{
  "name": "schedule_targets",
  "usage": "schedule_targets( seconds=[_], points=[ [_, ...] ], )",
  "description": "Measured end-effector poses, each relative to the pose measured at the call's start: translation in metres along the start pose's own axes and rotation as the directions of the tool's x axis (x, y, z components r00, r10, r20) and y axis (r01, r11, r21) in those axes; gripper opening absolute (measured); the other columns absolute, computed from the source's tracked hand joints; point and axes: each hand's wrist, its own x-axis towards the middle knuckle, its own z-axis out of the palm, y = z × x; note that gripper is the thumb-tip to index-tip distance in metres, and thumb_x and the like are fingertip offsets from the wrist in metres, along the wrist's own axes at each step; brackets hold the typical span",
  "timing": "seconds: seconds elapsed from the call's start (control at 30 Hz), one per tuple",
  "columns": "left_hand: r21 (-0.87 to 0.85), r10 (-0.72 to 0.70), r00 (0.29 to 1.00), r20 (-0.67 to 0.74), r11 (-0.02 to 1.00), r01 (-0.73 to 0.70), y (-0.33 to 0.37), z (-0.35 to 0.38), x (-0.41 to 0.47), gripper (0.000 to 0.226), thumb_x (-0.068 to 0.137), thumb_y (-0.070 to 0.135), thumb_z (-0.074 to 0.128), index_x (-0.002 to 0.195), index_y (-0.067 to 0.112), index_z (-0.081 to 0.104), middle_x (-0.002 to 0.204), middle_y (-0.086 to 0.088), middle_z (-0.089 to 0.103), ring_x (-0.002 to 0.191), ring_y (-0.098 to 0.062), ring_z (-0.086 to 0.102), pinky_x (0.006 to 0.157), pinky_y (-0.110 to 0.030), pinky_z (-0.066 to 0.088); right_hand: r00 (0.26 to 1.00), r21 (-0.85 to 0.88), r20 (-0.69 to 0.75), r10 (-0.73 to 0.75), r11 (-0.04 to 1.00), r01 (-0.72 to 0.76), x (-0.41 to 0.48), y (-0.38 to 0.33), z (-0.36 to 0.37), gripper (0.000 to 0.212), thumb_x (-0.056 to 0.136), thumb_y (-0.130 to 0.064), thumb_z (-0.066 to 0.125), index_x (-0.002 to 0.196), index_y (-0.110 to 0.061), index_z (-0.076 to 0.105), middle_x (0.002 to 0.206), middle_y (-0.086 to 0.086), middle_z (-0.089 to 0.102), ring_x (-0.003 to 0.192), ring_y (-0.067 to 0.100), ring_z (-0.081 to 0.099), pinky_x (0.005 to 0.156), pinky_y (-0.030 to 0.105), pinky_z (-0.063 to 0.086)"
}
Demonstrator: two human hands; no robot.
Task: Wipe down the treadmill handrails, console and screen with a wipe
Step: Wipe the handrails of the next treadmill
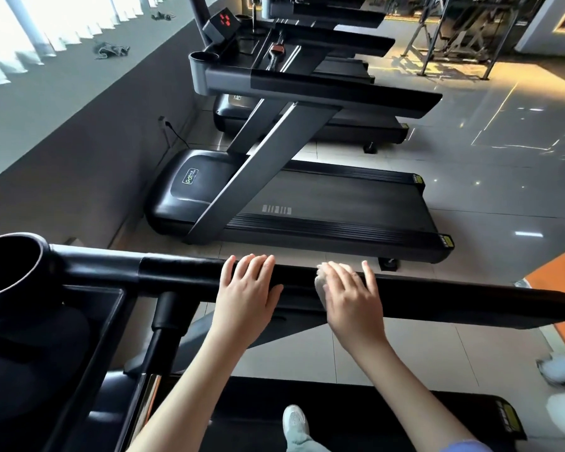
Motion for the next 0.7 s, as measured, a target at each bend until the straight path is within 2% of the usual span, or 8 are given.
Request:
schedule_targets(
  seconds=[0.07, 0.13, 0.23, 0.33, 0.5, 0.6, 0.67, 0.7],
  points=[
    [0.004, 0.001, 1.0, -0.014, 1.0, -0.001, -0.001, 0.0, 0.0, 0.047, 0.086, 0.039, 0.042, 0.117, 0.011, 0.064, 0.112, -0.002, 0.065, 0.107, -0.025, 0.061, 0.104, -0.042, 0.029, 0.99, 0.022, -0.032, 0.135, 0.991, -0.134, 0.007, -0.005, 0.001, 0.056, 0.105, -0.03, 0.019, 0.102, -0.007, 0.07, 0.097, 0.004, 0.07, 0.091, 0.025, 0.066, 0.108, 0.046, 0.028],
    [0.003, -0.001, 1.0, -0.03, 1.0, 0.001, 0.0, 0.001, 0.0, 0.047, 0.086, 0.038, 0.042, 0.116, 0.01, 0.064, 0.111, -0.003, 0.065, 0.107, -0.026, 0.06, 0.103, -0.043, 0.029, 0.979, 0.059, -0.042, 0.198, 0.979, -0.196, 0.009, -0.024, 0.007, 0.053, 0.105, -0.031, 0.023, 0.102, -0.008, 0.07, 0.098, 0.004, 0.069, 0.093, 0.025, 0.065, 0.108, 0.044, 0.027],
    [-0.004, 0.002, 0.999, -0.044, 1.0, -0.002, 0.001, 0.002, -0.001, 0.047, 0.087, 0.038, 0.043, 0.116, 0.008, 0.064, 0.111, -0.004, 0.065, 0.107, -0.027, 0.06, 0.103, -0.043, 0.03, 0.997, 0.067, -0.026, 0.067, 0.996, -0.065, -0.003, -0.031, 0.01, 0.045, 0.104, -0.029, 0.03, 0.115, -0.007, 0.068, 0.116, 0.007, 0.067, 0.109, 0.024, 0.062, 0.108, 0.046, 0.031],
    [-0.01, 0.01, 0.999, -0.046, 1.0, -0.011, 0.001, 0.0, -0.001, 0.046, 0.087, 0.037, 0.043, 0.116, 0.008, 0.064, 0.11, -0.004, 0.065, 0.107, -0.026, 0.059, 0.103, -0.043, 0.03, 0.999, 0.003, -0.012, -0.043, 0.999, 0.043, -0.006, 0.003, 0.004, 0.045, 0.104, -0.027, 0.029, 0.118, -0.008, 0.067, 0.116, 0.006, 0.068, 0.108, 0.023, 0.063, 0.108, 0.05, 0.03],
    [-0.011, 0.004, 0.999, -0.045, 1.0, -0.004, 0.001, 0.0, 0.0, 0.046, 0.087, 0.037, 0.043, 0.116, 0.009, 0.064, 0.11, -0.004, 0.064, 0.107, -0.026, 0.059, 0.103, -0.043, 0.03, 0.971, 0.052, -0.039, 0.235, 0.971, -0.233, 0.003, -0.012, 0.007, 0.041, 0.096, -0.025, 0.035, 0.107, -0.008, 0.07, 0.106, 0.005, 0.07, 0.101, 0.026, 0.066, 0.109, 0.047, 0.022],
    [-0.015, 0.004, 0.999, -0.049, 1.0, -0.005, 0.001, 0.0, -0.001, 0.045, 0.088, 0.037, 0.043, 0.116, 0.008, 0.063, 0.11, -0.004, 0.064, 0.107, -0.026, 0.059, 0.103, -0.043, 0.03, 0.996, 0.07, -0.03, 0.09, 0.994, -0.088, -0.006, -0.022, 0.005, 0.052, 0.106, -0.029, 0.023, 0.115, -0.007, 0.069, 0.117, 0.006, 0.068, 0.11, 0.024, 0.063, 0.109, 0.047, 0.027],
    [-0.015, 0.008, 0.999, -0.041, 1.0, -0.008, 0.001, 0.001, -0.001, 0.045, 0.088, 0.037, 0.043, 0.116, 0.008, 0.064, 0.11, -0.004, 0.064, 0.107, -0.027, 0.059, 0.103, -0.044, 0.03, 1.0, 0.034, -0.013, -0.015, 0.999, 0.015, -0.007, 0.0, 0.0, 0.048, 0.105, -0.029, 0.027, 0.117, -0.007, 0.068, 0.118, 0.006, 0.068, 0.109, 0.022, 0.064, 0.11, 0.05, 0.028],
    [-0.015, 0.007, 0.999, -0.035, 1.0, -0.008, 0.0, 0.0, -0.001, 0.046, 0.088, 0.037, 0.042, 0.116, 0.008, 0.064, 0.111, -0.004, 0.064, 0.107, -0.027, 0.059, 0.103, -0.044, 0.03, 1.0, 0.015, -0.012, -0.001, 1.0, 0.001, -0.006, 0.011, -0.001, 0.044, 0.102, -0.028, 0.032, 0.114, -0.007, 0.069, 0.114, 0.006, 0.069, 0.106, 0.023, 0.065, 0.109, 0.051, 0.028]
  ],
)
